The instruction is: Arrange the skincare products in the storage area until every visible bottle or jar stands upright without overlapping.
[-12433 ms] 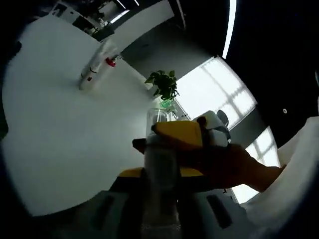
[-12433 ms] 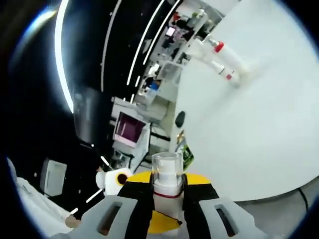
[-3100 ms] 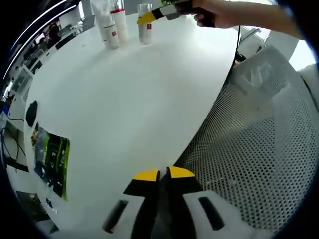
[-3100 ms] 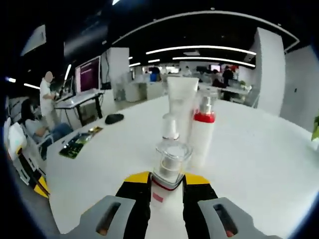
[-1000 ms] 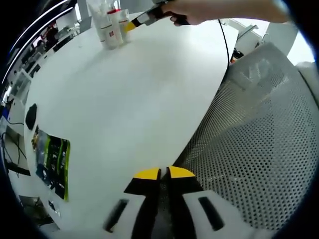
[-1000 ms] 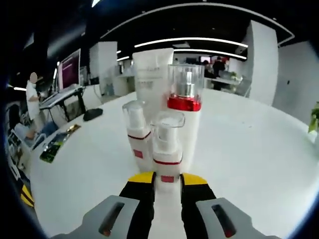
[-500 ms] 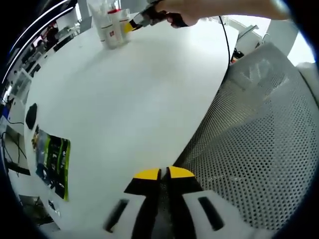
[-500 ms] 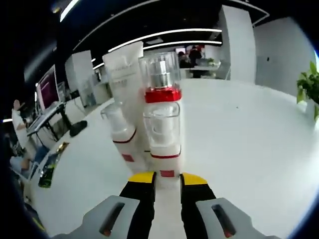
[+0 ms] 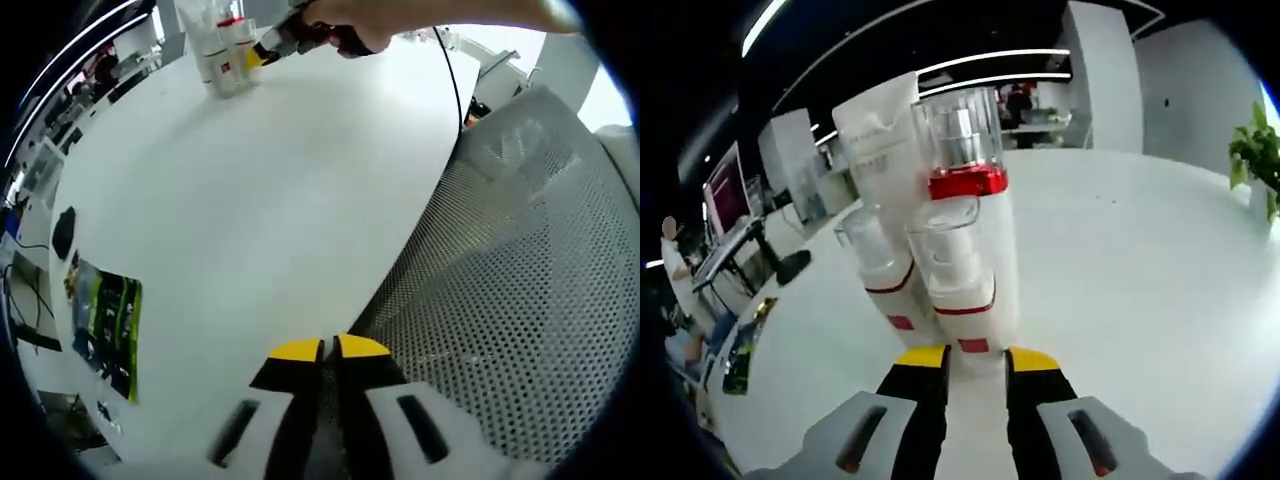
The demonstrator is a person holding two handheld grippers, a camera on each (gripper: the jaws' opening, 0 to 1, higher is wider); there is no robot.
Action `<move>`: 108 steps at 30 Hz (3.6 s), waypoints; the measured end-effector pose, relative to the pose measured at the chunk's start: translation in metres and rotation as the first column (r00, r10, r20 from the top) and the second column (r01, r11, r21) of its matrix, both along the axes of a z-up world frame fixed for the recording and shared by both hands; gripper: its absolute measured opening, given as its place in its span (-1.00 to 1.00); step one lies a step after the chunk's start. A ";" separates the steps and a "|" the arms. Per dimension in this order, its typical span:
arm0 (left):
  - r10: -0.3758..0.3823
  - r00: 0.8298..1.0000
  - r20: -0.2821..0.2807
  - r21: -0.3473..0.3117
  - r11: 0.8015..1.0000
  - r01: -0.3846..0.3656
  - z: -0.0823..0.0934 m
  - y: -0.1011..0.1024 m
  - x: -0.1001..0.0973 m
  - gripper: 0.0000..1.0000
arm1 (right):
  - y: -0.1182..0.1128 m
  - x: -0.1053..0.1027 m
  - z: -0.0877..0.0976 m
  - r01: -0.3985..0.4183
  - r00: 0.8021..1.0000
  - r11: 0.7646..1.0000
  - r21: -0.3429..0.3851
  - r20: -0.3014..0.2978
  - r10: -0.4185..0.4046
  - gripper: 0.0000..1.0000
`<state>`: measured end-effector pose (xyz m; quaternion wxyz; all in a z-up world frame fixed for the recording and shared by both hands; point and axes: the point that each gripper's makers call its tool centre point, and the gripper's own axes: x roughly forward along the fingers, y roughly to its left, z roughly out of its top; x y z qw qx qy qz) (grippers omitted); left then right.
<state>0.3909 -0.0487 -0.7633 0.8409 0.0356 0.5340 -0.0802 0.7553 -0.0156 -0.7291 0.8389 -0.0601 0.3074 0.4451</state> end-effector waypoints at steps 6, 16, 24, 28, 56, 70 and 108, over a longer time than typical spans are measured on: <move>-0.004 1.000 -0.001 -0.001 1.000 0.004 0.000 -0.001 0.000 -0.91 | -0.018 -0.016 0.007 -0.011 1.000 1.000 0.001 0.016 0.011 -0.21; 0.028 0.997 0.069 -0.057 0.998 -0.024 0.010 -0.008 0.010 -0.69 | -0.058 -0.094 0.053 -0.101 0.984 0.957 0.271 -0.116 0.136 0.39; 0.109 0.987 0.121 -0.120 0.988 -0.095 0.022 0.000 0.018 -0.75 | -0.082 -0.153 0.089 -0.205 0.952 0.906 0.370 -0.139 0.273 0.96; 0.223 0.961 0.163 -0.270 0.947 -0.174 0.031 0.007 0.024 -0.63 | -0.095 -0.160 0.102 -0.164 0.944 0.891 0.423 -0.195 0.266 0.98; 0.601 0.784 0.158 -0.334 0.779 -0.530 0.039 0.097 0.033 -0.30 | -0.118 -0.221 0.088 -0.504 0.793 0.859 -0.091 0.345 0.502 0.74; 0.739 0.634 0.229 -0.220 0.674 -0.706 0.048 0.174 0.020 0.39 | -0.121 -0.223 0.079 -0.519 0.765 0.840 -0.155 0.354 0.538 0.67; 0.832 0.540 0.129 -0.095 0.552 -0.828 -0.002 0.229 0.017 0.98 | -0.126 -0.226 0.060 -0.552 0.743 0.799 -0.237 0.294 0.601 0.40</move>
